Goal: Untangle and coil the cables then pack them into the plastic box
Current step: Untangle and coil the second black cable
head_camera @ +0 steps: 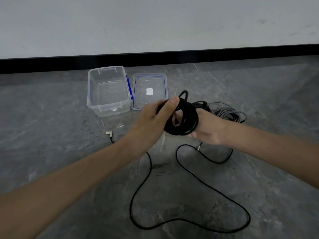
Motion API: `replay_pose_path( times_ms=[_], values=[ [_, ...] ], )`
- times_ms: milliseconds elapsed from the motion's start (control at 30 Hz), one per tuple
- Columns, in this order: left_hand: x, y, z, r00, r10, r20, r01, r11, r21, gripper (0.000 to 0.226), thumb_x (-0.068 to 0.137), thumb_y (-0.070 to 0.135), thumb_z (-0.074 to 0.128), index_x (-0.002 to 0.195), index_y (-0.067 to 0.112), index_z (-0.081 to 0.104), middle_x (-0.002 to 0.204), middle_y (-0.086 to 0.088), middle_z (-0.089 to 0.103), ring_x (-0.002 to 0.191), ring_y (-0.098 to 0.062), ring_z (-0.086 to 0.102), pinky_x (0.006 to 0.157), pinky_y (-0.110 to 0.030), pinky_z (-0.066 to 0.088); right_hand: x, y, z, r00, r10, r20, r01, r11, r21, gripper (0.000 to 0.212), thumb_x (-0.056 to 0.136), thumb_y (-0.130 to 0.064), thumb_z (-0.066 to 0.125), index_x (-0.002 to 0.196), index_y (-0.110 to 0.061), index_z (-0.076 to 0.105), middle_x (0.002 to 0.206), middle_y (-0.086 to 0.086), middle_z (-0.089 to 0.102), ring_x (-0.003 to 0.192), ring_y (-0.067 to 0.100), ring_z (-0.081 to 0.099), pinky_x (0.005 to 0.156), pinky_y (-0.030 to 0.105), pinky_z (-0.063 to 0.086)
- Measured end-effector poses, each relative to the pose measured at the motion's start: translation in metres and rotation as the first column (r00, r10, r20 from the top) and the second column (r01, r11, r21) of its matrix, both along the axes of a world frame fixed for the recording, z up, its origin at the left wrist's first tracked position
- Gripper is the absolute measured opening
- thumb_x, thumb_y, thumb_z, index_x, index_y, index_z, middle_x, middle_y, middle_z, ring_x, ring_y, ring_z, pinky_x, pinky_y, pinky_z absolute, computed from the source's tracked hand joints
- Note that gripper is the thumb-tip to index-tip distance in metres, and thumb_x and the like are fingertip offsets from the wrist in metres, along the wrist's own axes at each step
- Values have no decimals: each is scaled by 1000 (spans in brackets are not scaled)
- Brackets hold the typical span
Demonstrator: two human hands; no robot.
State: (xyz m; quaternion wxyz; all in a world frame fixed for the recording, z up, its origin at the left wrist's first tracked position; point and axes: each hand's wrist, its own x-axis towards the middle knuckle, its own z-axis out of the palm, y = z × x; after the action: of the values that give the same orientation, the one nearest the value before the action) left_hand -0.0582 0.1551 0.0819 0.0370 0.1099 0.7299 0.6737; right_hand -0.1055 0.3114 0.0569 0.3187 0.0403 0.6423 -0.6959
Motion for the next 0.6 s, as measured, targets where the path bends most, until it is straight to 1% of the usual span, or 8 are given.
replay_pose_path(
  times_ms=[100, 133, 200, 267, 333, 433, 533, 600],
  values=[
    [-7, -7, -5, 994, 110, 4, -110, 994, -15, 40, 100, 39, 42, 71, 16, 57, 62, 11, 56, 64, -4, 54, 68, -20, 46, 10, -10, 2, 993, 19, 119, -8, 995, -97, 22, 102, -12, 44, 103, -5, 65, 95, 10, 71, 84, 16, 69, 70, 22, 57],
    [-9, -9, -7, 990, 143, 11, -142, 989, -29, 40, 100, 40, 42, 74, 15, 57, 63, 10, 55, 64, -5, 53, 68, -22, 45, 12, -11, 5, 983, 35, 182, -5, 987, -159, 30, 103, -18, 39, 109, -4, 64, 102, 13, 71, 91, 19, 70, 78, 25, 57],
    [-12, -11, -9, 982, 188, 6, -188, 980, -73, 40, 100, 42, 42, 77, 12, 57, 66, 4, 53, 64, -8, 50, 65, -23, 45, 14, -6, 14, 952, 87, 292, -1, 960, -282, 51, 103, -40, 30, 118, -3, 62, 113, 19, 68, 104, 24, 67, 91, 31, 53],
    [-13, -11, -11, 978, 208, -3, -208, 974, -95, 41, 100, 43, 44, 82, 10, 60, 69, 1, 56, 65, -10, 53, 63, -23, 47, 14, -1, 19, 948, 138, 286, -39, 945, -326, 67, 97, -59, 29, 122, -5, 60, 116, 17, 67, 105, 25, 65, 94, 35, 49],
    [-14, -10, -12, 978, 205, -28, -207, 968, -139, 44, 99, 46, 45, 92, 8, 64, 78, -4, 64, 72, -16, 61, 69, -30, 51, 15, 1, 20, 959, 175, 222, -101, 946, -309, 71, 90, -66, 36, 125, -9, 58, 115, 11, 67, 105, 24, 64, 93, 35, 44],
    [-13, -8, -14, 977, 204, -56, -211, 958, -195, 42, 98, 46, 46, 98, 8, 63, 86, -8, 67, 78, -16, 64, 71, -30, 52, 16, 3, 21, 973, 192, 132, -149, 949, -278, 59, 86, -51, 55, 133, -14, 54, 123, 9, 61, 115, 25, 58, 95, 37, 44],
    [-9, -10, -16, 978, 194, -77, -206, 954, -219, 37, 98, 41, 47, 93, 8, 61, 73, 4, 60, 65, -3, 55, 62, -19, 46, 13, 7, 22, 986, 158, 60, -138, 956, -261, 61, 83, -33, 63, 137, -6, 51, 135, 15, 54, 127, 31, 51, 110, 43, 39],
    [-9, -12, -17, 976, 202, -77, -215, 952, -218, 37, 98, 40, 46, 90, 7, 60, 67, 9, 54, 59, 0, 51, 59, -15, 42, 11, 9, 23, 986, 169, 4, -163, 958, -237, 59, 85, -33, 62, 135, -4, 52, 131, 14, 55, 125, 30, 51, 115, 47, 32]
  ],
)
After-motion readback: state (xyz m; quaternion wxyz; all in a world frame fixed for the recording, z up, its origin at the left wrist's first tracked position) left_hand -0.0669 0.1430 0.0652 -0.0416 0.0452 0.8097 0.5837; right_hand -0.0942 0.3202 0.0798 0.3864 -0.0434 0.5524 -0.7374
